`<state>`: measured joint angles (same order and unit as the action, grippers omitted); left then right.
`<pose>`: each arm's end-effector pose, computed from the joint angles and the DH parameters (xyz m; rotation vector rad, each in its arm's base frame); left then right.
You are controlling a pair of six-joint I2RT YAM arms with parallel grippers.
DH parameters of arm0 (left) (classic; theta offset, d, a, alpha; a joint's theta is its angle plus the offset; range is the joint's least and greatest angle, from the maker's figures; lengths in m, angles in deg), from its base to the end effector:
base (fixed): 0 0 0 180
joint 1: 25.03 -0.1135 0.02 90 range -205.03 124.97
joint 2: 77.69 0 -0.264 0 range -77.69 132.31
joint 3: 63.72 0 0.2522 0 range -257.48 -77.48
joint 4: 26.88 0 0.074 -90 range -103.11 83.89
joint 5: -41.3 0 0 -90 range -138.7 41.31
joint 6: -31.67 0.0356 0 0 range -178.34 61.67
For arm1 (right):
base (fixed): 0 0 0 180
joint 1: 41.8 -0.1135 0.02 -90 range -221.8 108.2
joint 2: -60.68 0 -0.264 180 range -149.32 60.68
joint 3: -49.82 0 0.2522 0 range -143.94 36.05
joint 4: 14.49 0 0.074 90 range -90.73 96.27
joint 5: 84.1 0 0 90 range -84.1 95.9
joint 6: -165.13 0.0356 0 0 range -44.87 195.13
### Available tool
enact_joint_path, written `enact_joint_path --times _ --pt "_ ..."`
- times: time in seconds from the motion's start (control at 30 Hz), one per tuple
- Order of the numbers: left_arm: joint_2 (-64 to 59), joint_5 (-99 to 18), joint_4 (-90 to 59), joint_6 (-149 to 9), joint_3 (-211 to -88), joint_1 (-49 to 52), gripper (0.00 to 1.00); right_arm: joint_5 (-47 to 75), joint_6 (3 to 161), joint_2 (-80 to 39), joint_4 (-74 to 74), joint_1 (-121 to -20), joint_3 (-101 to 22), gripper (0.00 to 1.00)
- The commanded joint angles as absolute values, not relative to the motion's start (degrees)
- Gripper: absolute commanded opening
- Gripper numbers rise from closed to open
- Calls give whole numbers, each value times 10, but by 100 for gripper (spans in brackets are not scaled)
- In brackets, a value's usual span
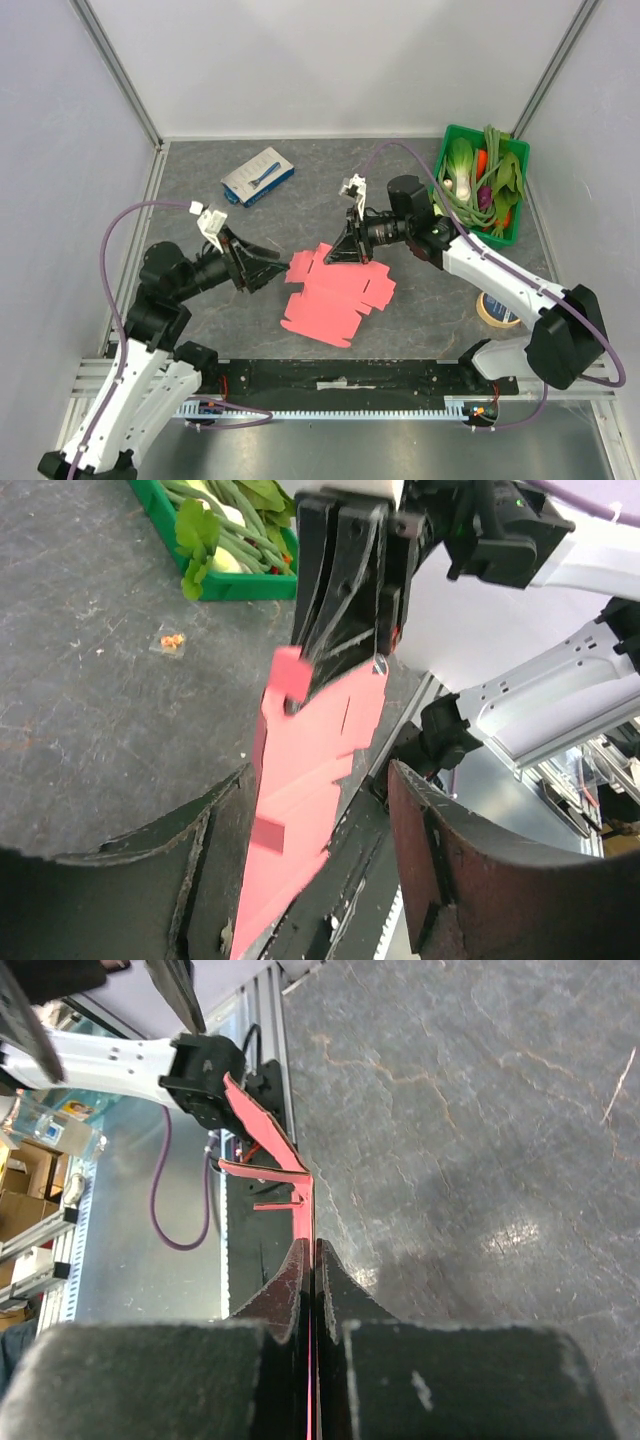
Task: Fold the paper box
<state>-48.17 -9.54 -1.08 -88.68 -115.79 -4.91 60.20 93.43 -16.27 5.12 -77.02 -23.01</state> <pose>0.1093 -0.0640 0.3345 0.4100 1.7131 -1.2098 0.2273 0.1959 0.3144 -0.9641 1.8948 1.5156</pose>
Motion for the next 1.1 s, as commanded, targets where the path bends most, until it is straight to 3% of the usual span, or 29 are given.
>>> enact_joint_path --times 0.0,0.3,0.53,0.77,0.8,0.9,0.93,0.97,1.0,1.07 --pt "-397 -72 -56 -893 -1183 -48 63 557 894 -182 90 -784 -254 0" --pt "-312 -133 -71 -830 -1173 1 62 527 879 -214 107 -791 -259 0" --pt "-272 -220 -77 -835 -1137 48 41 517 862 -233 107 -791 -262 0" --pt "-286 -258 -86 -835 -1104 53 43 506 851 -257 108 -791 -268 0" --pt "-284 -262 -85 -835 -1103 54 41 505 850 -258 107 -791 -268 0" --pt "-272 -288 -90 -841 -1102 58 20 485 845 -264 113 -792 -269 1" --pt "-270 -310 -93 -841 -1095 63 11 472 844 -268 118 -792 -270 6" --pt "-271 -318 -111 -840 -1089 63 8 442 844 -269 131 -792 -275 14" --pt "-276 -330 -120 -839 -1083 64 6 428 837 -270 139 -792 -278 28" --pt "-285 -346 -156 -836 -1061 64 4 405 830 -272 158 -794 -285 33"
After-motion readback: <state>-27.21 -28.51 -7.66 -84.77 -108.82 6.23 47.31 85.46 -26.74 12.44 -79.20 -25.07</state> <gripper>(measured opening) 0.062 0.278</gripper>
